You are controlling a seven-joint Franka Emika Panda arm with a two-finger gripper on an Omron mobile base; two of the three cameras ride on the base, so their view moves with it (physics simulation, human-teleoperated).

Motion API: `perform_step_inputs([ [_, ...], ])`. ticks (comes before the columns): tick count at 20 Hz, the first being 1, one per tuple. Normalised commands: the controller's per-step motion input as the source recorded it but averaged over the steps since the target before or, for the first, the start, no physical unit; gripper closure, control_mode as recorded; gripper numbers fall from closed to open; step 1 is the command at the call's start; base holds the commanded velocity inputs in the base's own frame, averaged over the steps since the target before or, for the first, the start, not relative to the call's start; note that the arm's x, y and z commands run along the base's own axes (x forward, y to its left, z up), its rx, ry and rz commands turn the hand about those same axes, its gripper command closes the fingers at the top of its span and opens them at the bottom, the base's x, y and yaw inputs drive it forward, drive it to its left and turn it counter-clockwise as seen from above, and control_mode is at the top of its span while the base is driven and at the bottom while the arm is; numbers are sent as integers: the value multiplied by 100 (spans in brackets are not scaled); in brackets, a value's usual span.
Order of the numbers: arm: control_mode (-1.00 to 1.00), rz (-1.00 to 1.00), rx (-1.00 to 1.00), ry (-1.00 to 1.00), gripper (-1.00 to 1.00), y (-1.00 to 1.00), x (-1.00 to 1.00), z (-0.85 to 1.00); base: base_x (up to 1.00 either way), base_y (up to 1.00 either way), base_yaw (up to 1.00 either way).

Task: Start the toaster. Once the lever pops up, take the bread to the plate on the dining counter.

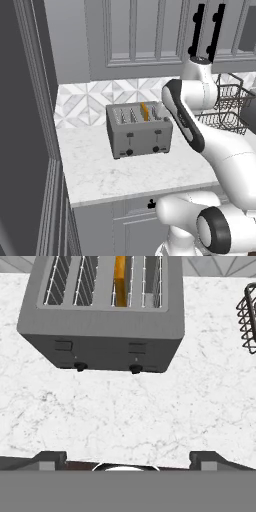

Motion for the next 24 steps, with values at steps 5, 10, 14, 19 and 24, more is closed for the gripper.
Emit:
perform_step_inputs([
  [5, -100, 0, 0, 0, -100, -3, 5, -31, 0, 0, 0],
  [10, -100, 0, 0, 0, 100, 0, 19, -28, 0, 0, 0],
  [14, -100, 0, 0, 0, 100, 0, 25, -19, 0, 0, 0],
  [19, -100, 0, 0, 0, 100, 0, 34, -14, 0, 0, 0],
  [24, -100, 0, 0, 0, 100, 0, 44, -16, 0, 0, 0],
])
